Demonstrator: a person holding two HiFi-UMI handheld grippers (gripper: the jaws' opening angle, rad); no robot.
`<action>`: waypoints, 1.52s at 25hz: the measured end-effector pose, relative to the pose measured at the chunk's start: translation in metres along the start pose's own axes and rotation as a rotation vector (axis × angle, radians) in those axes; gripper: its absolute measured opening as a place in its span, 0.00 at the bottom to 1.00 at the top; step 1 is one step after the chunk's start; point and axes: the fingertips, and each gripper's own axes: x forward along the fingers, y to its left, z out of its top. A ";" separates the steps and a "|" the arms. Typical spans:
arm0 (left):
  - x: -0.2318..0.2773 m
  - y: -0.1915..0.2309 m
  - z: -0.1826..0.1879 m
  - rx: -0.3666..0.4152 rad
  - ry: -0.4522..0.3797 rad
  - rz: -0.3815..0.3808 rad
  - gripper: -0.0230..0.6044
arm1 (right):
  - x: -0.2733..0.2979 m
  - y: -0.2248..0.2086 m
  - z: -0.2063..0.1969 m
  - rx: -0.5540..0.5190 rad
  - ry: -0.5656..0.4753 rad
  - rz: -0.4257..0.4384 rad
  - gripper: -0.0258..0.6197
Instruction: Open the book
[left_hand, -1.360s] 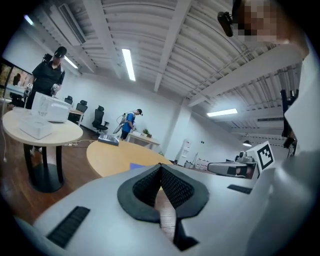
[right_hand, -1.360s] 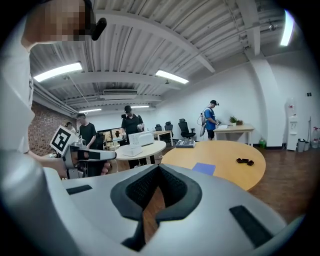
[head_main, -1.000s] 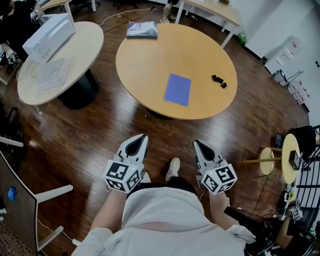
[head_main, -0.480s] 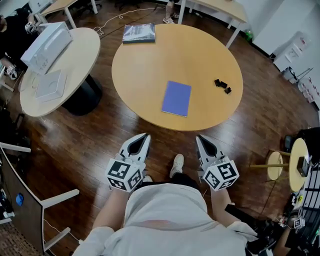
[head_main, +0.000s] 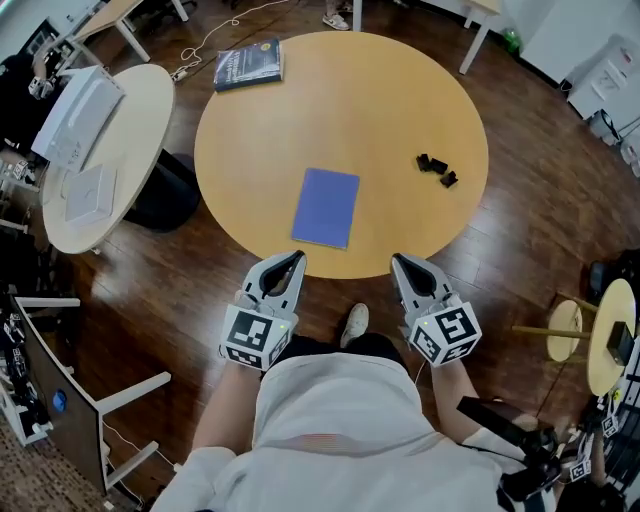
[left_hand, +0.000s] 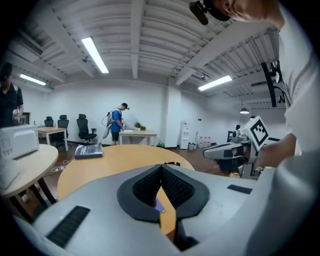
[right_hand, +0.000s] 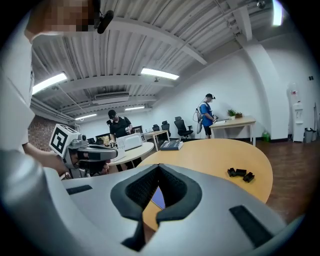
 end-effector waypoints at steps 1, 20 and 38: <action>0.008 -0.002 0.000 -0.013 0.005 -0.014 0.05 | 0.003 -0.008 -0.003 0.009 0.007 0.003 0.04; 0.125 -0.003 -0.153 0.149 0.452 -0.298 0.09 | 0.015 -0.031 -0.062 0.179 0.114 -0.129 0.04; 0.177 -0.027 -0.225 0.576 0.623 -0.294 0.19 | 0.009 -0.048 -0.081 0.213 0.160 -0.154 0.04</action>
